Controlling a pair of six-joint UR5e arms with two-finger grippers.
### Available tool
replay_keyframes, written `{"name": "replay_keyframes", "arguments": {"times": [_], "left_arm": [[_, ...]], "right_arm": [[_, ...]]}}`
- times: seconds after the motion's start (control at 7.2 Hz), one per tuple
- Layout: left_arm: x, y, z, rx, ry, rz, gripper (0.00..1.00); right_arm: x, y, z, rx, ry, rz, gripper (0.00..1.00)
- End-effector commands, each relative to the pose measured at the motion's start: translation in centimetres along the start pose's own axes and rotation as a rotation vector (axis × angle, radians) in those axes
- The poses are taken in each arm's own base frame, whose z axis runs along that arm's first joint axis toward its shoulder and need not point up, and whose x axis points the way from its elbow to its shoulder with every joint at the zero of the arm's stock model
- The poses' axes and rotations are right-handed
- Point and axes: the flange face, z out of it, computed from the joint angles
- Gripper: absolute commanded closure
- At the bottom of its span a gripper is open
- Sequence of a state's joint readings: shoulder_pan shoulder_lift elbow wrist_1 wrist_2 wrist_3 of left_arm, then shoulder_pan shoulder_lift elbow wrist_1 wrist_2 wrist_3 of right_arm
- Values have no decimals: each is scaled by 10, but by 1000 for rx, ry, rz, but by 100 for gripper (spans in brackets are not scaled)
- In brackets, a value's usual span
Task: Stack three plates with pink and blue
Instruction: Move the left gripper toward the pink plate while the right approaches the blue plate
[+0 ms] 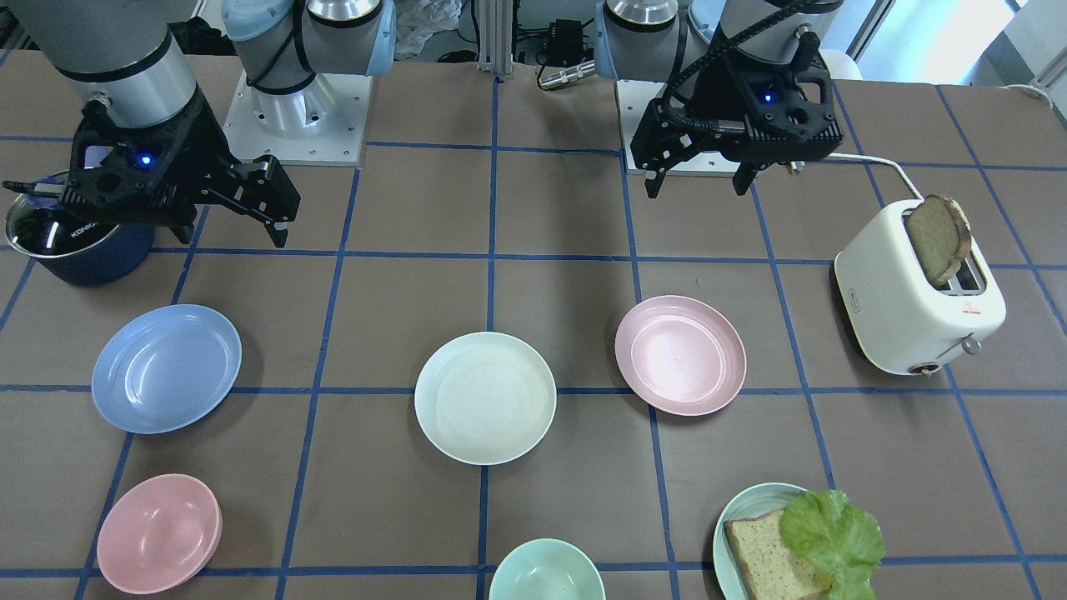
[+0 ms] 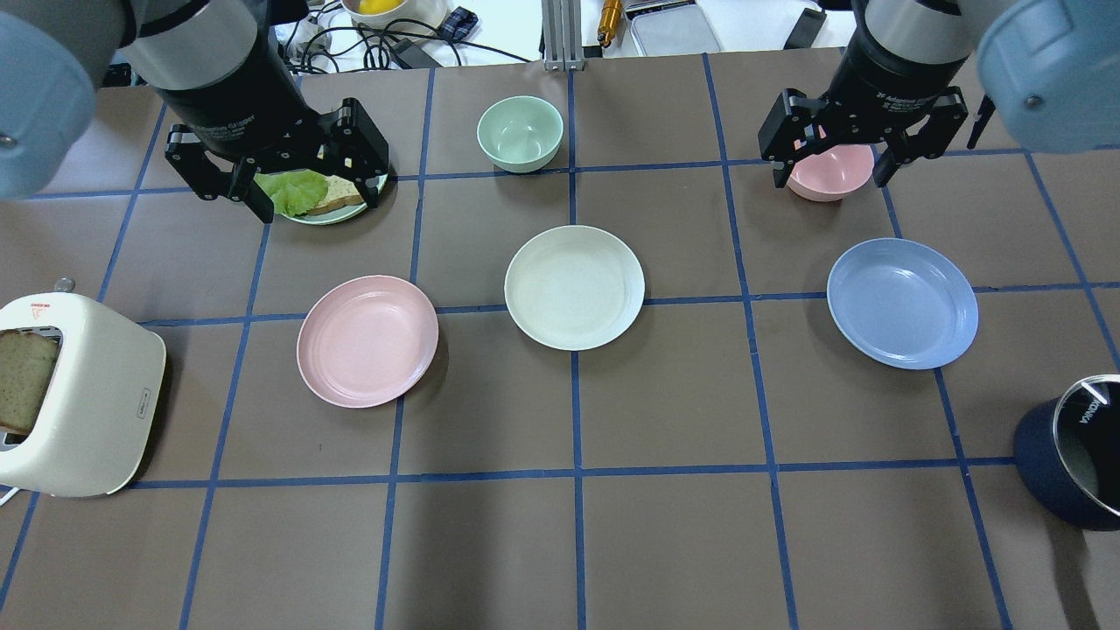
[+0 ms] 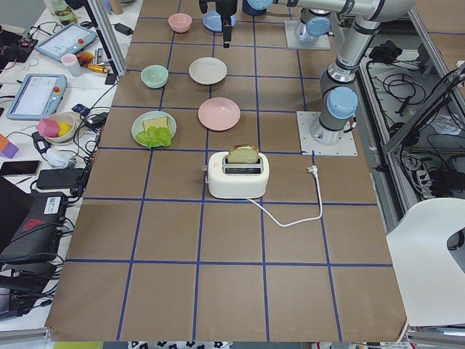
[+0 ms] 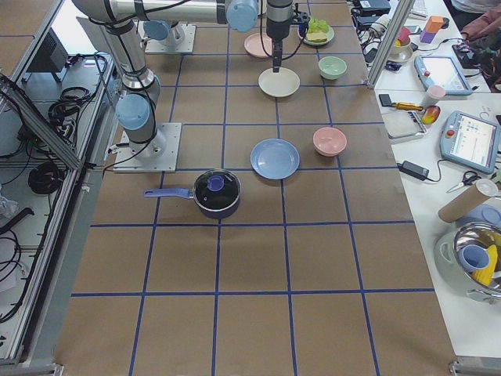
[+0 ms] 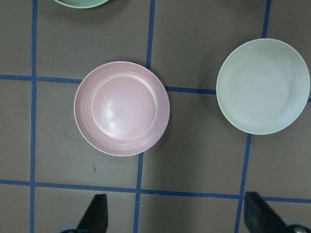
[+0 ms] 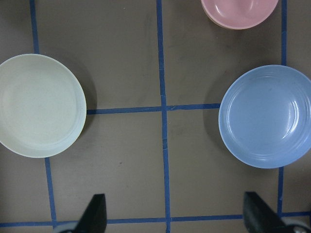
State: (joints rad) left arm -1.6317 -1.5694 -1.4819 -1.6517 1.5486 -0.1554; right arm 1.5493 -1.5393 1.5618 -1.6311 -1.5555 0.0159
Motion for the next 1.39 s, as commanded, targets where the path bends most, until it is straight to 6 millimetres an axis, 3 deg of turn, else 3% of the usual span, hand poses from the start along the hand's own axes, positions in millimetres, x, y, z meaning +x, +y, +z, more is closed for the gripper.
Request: {"name": "replay_keyframes", "arguments": {"times": [0.0,0.42,0.56,0.83,1.11,1.25], "left_arm": [[3,-12,-8,-33,-9,-1,0],[4,-8,-10,-27,-10,5,0],[4,-10,-9,-28,-11,5,0],[4,-12,-7,-26,-6,7,0],[4,-11,-7,-26,-6,7,0],[4,-11,-7,-27,-8,6,0]], "right_arm": [[0,0,0,1,0,-1,0],[16,-10,7,-1,3,-31,0],[45,-31,28,-18,7,16,0],[117,-51,51,-57,3,4,0],[177,-71,90,-86,-11,-63,0],[207,-78,118,-116,-20,-60,0]]}}
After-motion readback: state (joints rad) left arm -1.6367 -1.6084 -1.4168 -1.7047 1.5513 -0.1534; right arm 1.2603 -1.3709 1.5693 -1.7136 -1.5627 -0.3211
